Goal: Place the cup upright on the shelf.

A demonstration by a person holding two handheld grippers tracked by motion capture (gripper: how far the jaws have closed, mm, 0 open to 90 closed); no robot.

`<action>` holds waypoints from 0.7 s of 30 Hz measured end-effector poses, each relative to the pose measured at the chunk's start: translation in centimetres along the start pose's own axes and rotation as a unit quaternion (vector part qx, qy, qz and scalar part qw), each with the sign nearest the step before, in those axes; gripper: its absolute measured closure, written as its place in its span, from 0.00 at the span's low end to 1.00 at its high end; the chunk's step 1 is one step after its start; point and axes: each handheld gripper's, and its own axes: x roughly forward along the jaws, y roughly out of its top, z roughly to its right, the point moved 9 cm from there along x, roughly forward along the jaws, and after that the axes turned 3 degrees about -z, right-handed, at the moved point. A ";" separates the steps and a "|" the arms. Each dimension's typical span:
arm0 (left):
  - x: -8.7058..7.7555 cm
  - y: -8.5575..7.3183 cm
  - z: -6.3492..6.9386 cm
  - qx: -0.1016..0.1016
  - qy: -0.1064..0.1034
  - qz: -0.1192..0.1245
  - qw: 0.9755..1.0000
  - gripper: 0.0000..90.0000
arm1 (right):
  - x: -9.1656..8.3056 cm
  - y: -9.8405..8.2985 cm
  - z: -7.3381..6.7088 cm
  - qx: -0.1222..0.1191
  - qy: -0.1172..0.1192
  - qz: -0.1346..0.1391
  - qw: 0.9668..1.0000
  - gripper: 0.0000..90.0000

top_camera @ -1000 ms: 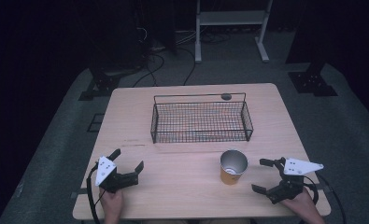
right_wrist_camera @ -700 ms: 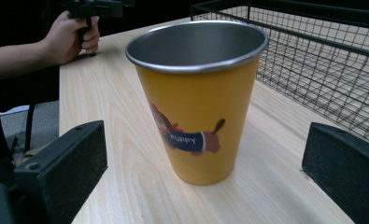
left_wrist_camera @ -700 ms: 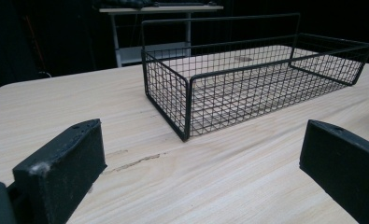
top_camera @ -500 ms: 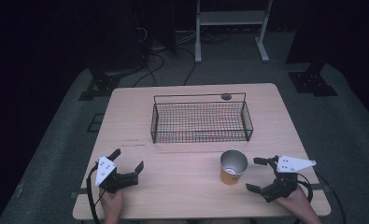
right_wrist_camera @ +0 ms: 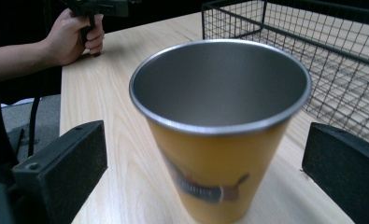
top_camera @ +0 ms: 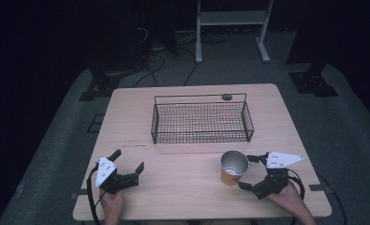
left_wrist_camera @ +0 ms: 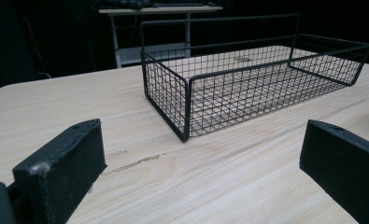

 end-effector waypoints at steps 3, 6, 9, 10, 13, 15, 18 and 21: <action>0.0 0.0 0.0 0.000 0.000 0.000 1.000 0.00 | 0.6 0.0 0.1 0.001 0.001 -0.007 1.000 0.00; 0.0 0.0 0.0 0.001 0.000 0.000 1.000 0.00 | 1.0 0.2 0.1 0.003 0.002 -0.010 1.000 0.00; 0.0 0.0 0.0 0.000 0.000 0.000 1.000 0.00 | 1.3 0.4 0.0 0.000 0.001 -0.013 1.000 0.00; 0.0 0.0 0.0 0.000 0.000 0.000 1.000 0.00 | 1.4 0.4 0.1 0.000 0.000 -0.015 1.000 0.00; 0.0 0.0 0.0 0.001 0.000 0.000 1.000 0.00 | 1.8 0.5 0.2 0.003 -0.003 -0.017 1.000 0.00; 0.0 0.0 0.0 0.002 0.000 0.000 1.000 0.00 | 2.0 0.5 0.3 0.004 -0.005 -0.018 1.000 0.00; 0.0 0.0 0.0 0.000 0.000 0.000 1.000 0.00 | 2.5 0.3 0.4 0.006 -0.007 -0.023 1.000 0.00; 0.0 0.0 0.0 0.001 0.000 0.000 1.000 0.00 | 2.9 0.4 0.4 0.008 -0.008 -0.021 1.000 0.00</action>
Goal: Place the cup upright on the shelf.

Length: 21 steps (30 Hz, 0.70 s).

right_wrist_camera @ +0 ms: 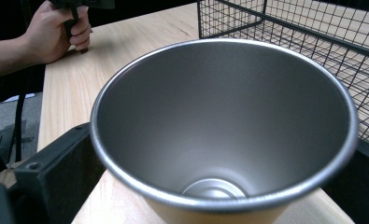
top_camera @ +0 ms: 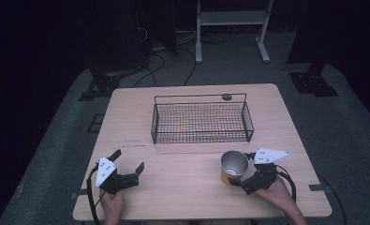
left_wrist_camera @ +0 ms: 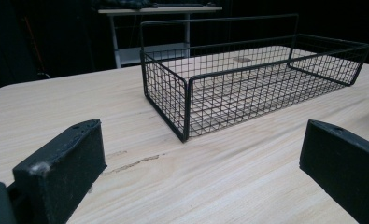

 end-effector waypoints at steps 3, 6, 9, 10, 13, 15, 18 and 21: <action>0.0 0.0 0.0 0.001 0.000 -0.001 1.000 0.00 | 0.2 0.1 0.1 0.001 -0.005 0.001 1.000 0.00; 0.0 0.0 0.0 -0.001 0.000 0.000 1.000 0.00 | 0.4 0.2 0.2 0.002 -0.012 -0.001 1.000 0.03; 0.0 0.0 0.0 0.000 0.000 0.000 1.000 0.00 | 0.4 0.3 0.3 0.001 -0.012 0.000 1.000 0.13; 0.0 0.0 0.0 -0.001 0.000 0.000 1.000 0.00 | 0.4 0.3 0.3 0.002 -0.014 0.000 1.000 0.13; 0.0 0.0 0.0 0.000 0.000 0.000 1.000 0.00 | 0.3 0.3 0.4 0.002 -0.014 -0.001 1.000 0.14; 0.0 0.0 0.0 -0.001 0.000 0.000 1.000 0.00 | 0.3 0.3 0.3 0.002 -0.015 -0.002 1.000 0.14; 0.0 0.0 0.0 0.000 0.000 0.000 1.000 0.00 | 0.3 0.4 0.3 0.001 -0.016 -0.005 1.000 0.14; 0.0 0.0 0.0 0.000 0.000 0.000 1.000 0.00 | 0.3 0.4 0.3 -0.001 -0.017 -0.007 1.000 0.14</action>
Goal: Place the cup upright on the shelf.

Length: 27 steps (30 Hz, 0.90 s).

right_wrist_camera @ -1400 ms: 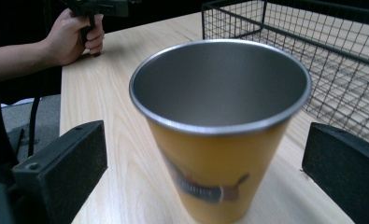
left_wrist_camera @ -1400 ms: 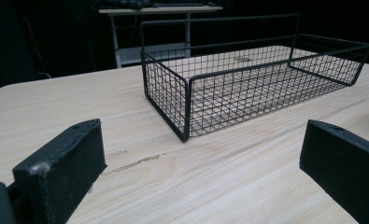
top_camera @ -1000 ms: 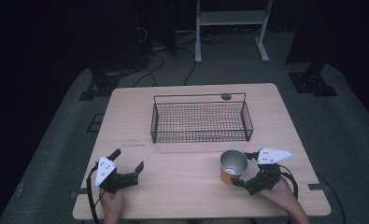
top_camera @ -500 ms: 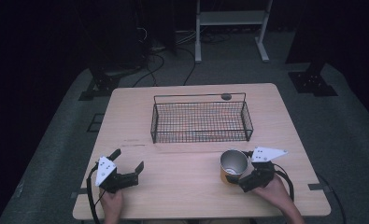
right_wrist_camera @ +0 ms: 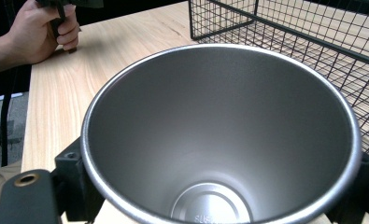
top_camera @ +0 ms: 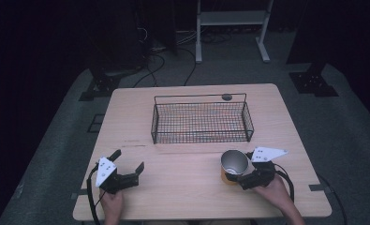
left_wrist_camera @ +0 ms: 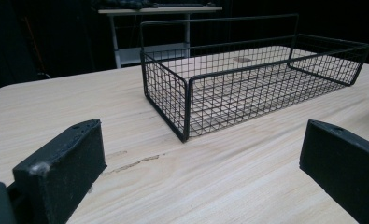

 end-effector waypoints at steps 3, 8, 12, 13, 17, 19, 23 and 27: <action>0.0 0.0 0.0 0.000 0.000 0.000 1.000 0.00 | -0.1 0.1 0.0 0.000 0.000 -0.002 1.000 0.14; 0.0 0.0 0.0 0.000 0.000 0.000 1.000 0.00 | -0.5 0.5 0.0 0.000 0.000 0.008 1.000 0.14; 0.0 0.0 0.0 0.000 0.000 0.000 1.000 0.00 | -0.8 0.7 0.0 0.006 0.003 0.009 1.000 0.14; 0.0 0.0 0.0 0.001 0.000 0.000 1.000 0.00 | -0.8 0.7 0.0 0.006 0.003 0.009 1.000 0.14; 0.0 0.0 0.1 0.002 0.000 -0.001 1.000 0.00 | -1.1 1.2 0.0 0.005 0.008 0.010 1.000 0.14; 0.0 0.0 0.1 0.003 -0.001 -0.001 1.000 0.00 | -1.2 1.7 0.0 0.003 0.012 0.007 1.000 0.14; 0.0 0.0 0.1 0.003 -0.001 -0.002 1.000 0.00 | -1.4 2.4 0.0 0.003 0.019 0.005 1.000 0.14; 0.1 0.0 0.1 0.003 -0.002 -0.002 1.000 0.00 | -1.6 3.4 0.0 0.002 0.028 0.005 1.000 0.14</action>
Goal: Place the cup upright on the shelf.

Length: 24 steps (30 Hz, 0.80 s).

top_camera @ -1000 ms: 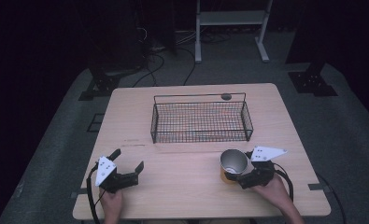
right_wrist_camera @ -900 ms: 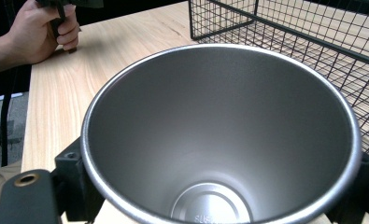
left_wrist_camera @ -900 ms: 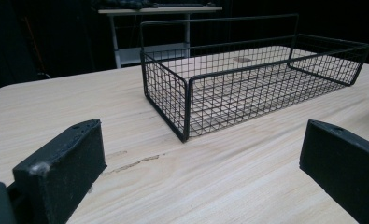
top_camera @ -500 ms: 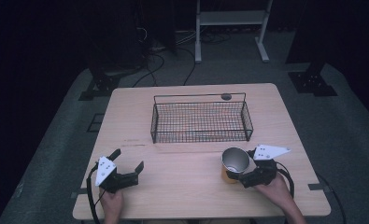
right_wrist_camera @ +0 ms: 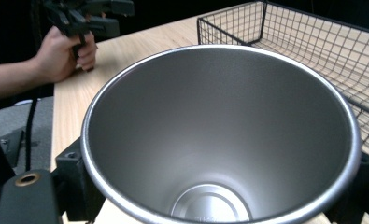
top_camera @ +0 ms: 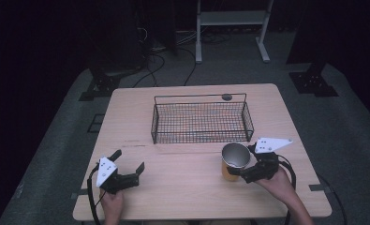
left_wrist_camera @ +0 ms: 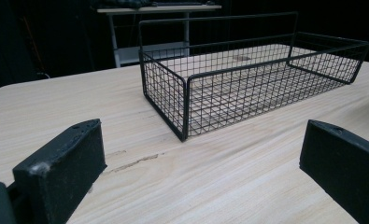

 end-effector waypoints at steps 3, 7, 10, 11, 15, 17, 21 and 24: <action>0.0 0.0 0.0 0.000 0.000 0.000 1.000 0.00 | -0.1 0.7 0.0 0.000 0.006 0.000 1.000 0.14; 0.0 0.0 0.0 0.000 0.001 0.000 1.000 0.00 | -0.1 1.6 0.2 0.000 0.013 -0.001 1.000 0.14; 0.0 0.0 0.0 0.000 0.001 -0.001 1.000 0.00 | -0.1 2.2 0.3 -0.002 0.017 -0.002 1.000 0.14; 0.0 0.0 0.0 0.000 0.001 -0.001 1.000 0.00 | 0.0 2.6 0.3 -0.003 0.018 -0.003 1.000 0.14; 0.0 0.0 0.0 -0.001 0.000 0.000 1.000 0.00 | 0.0 3.4 0.4 -0.005 0.023 -0.003 1.000 0.14; 0.0 0.0 0.0 -0.001 0.000 0.000 1.000 0.00 | 0.0 3.6 0.4 -0.007 0.024 -0.003 1.000 0.14; 0.0 0.0 0.0 -0.001 0.000 0.000 1.000 0.00 | -0.2 5.0 0.6 -0.010 0.026 0.002 1.000 0.14; 0.0 0.0 0.0 -0.001 0.000 -0.001 1.000 0.00 | -0.3 5.7 0.7 -0.013 0.028 0.004 1.000 0.14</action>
